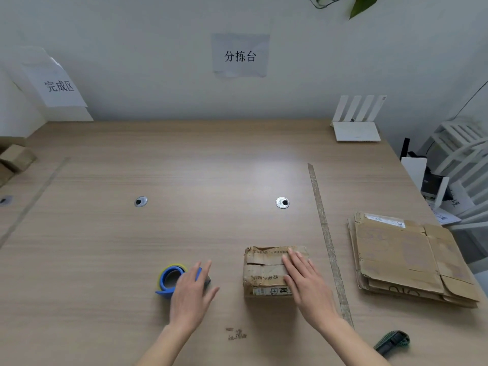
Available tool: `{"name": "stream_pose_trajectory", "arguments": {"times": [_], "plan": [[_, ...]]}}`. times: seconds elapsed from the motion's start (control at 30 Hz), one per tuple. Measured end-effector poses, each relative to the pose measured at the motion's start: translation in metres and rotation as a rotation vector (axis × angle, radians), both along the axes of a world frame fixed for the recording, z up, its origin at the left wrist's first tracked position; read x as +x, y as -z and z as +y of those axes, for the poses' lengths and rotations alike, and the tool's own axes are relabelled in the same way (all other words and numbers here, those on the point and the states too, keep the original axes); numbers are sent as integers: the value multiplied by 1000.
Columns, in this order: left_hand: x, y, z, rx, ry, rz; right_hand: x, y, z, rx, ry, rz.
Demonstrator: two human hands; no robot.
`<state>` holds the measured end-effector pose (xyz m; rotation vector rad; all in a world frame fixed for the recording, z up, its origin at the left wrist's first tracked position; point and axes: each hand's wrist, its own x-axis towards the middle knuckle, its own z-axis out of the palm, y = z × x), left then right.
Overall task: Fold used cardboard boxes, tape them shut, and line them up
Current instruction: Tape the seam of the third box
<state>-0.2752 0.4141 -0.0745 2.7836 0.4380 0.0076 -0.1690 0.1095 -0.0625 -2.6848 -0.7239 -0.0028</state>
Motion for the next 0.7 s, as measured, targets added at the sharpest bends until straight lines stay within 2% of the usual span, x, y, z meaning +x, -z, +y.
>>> {"name": "stream_pose_trajectory", "arguments": {"times": [0.1,0.2,0.3,0.37,0.5,0.7], "plan": [[-9,29,30,69,-121,92,1,2,-1,7,-6,-9],[-10,48,46,135,-131,154,2,4,-2,17,-11,-20],[-5,52,49,120,-154,208,3,5,-2,26,-15,-49],[-1,48,51,40,-142,226,6,3,0,14,-13,-76],[6,24,54,-241,-90,153,12,-7,7,-54,-34,-134],[32,-59,45,-406,-24,20,13,-32,19,-59,-35,45]]}}
